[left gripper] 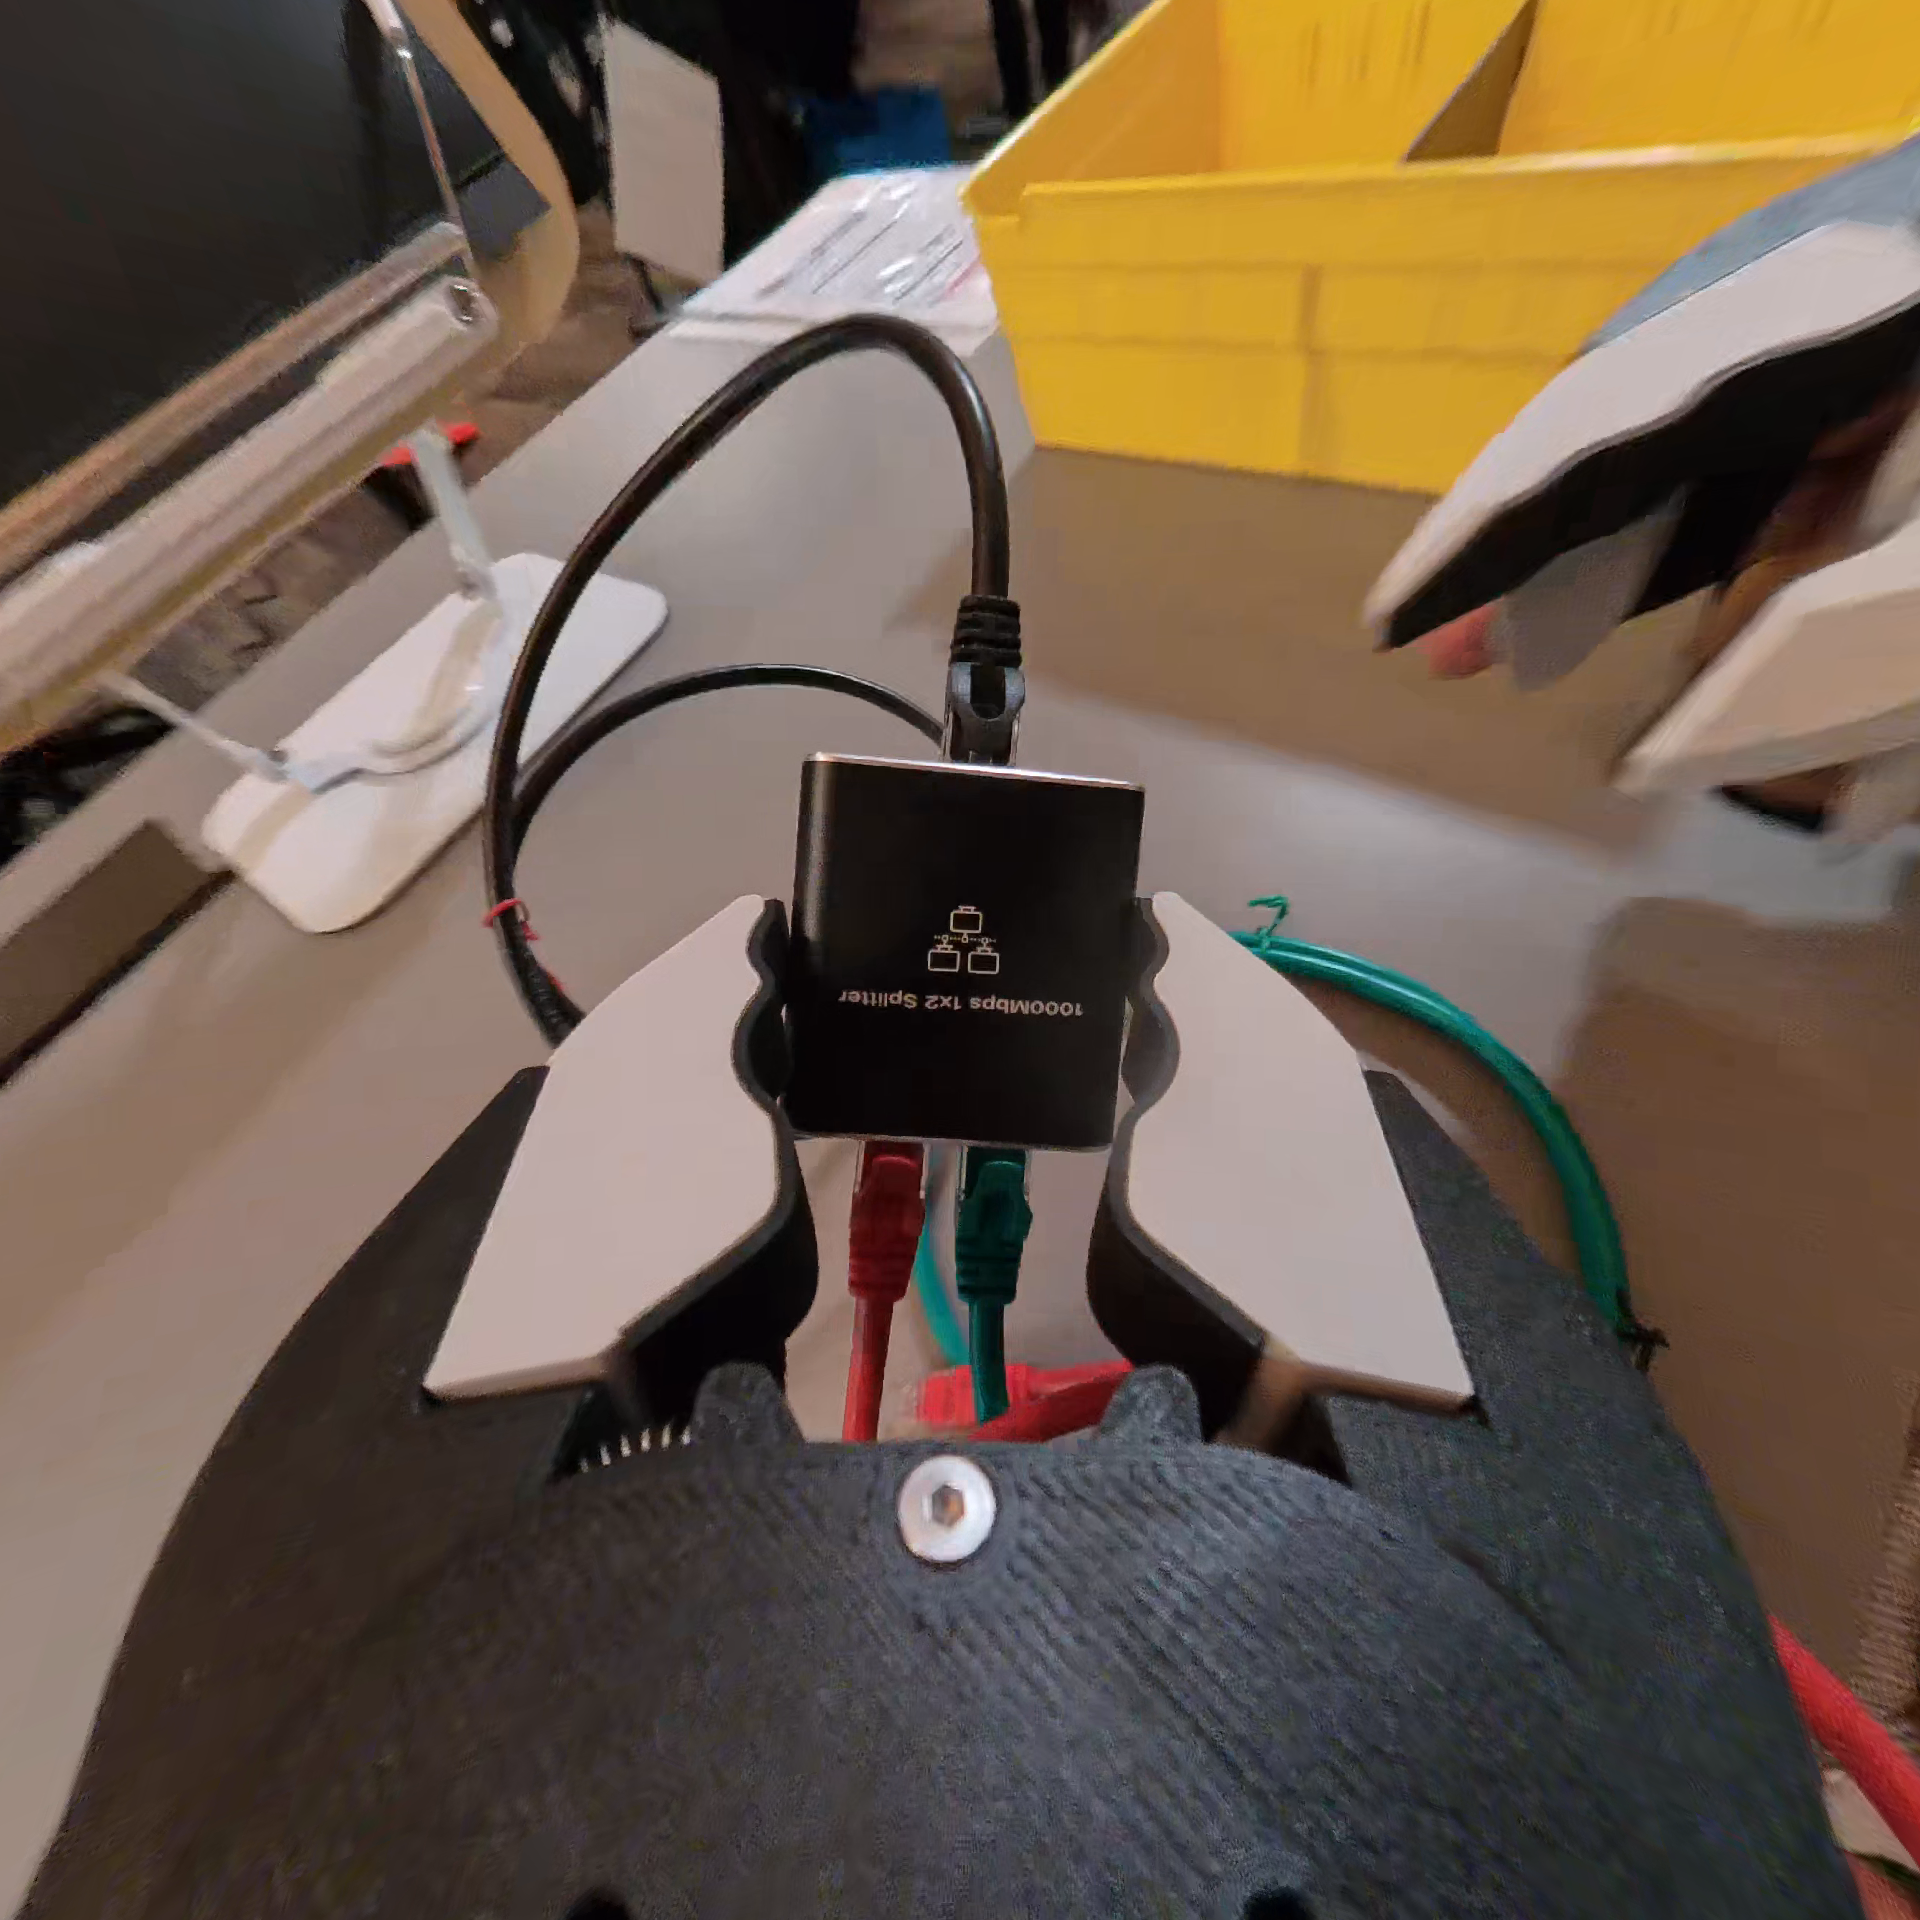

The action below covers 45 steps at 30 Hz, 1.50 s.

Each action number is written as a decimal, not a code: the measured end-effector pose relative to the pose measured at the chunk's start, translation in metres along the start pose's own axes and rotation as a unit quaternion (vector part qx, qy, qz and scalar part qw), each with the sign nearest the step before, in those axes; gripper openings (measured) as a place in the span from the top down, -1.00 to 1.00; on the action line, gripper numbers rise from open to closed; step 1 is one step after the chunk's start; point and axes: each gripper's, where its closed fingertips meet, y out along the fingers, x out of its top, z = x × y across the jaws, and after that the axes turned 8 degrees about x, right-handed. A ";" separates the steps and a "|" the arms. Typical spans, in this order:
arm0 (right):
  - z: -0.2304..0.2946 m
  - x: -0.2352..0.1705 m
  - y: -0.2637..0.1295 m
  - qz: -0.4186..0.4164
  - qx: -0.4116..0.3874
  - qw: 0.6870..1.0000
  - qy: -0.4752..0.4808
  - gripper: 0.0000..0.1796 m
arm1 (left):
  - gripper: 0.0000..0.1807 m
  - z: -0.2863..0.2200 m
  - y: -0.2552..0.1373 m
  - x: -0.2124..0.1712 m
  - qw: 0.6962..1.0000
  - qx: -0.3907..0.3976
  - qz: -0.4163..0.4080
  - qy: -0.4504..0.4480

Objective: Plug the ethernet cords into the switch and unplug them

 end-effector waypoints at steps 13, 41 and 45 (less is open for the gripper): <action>-0.033 -0.025 0.054 -0.011 0.084 0.964 0.252 0.72 | 0.30 -0.029 0.001 -0.013 0.996 -0.074 -0.048 -0.022; -0.060 0.023 0.004 -0.095 -0.094 0.990 0.038 0.77 | 0.63 -0.129 -0.065 0.085 0.808 -0.444 -0.124 -0.366; -0.063 0.023 0.002 -0.099 -0.095 0.990 0.045 0.78 | 0.54 -0.144 -0.060 0.085 0.852 -0.395 -0.096 -0.330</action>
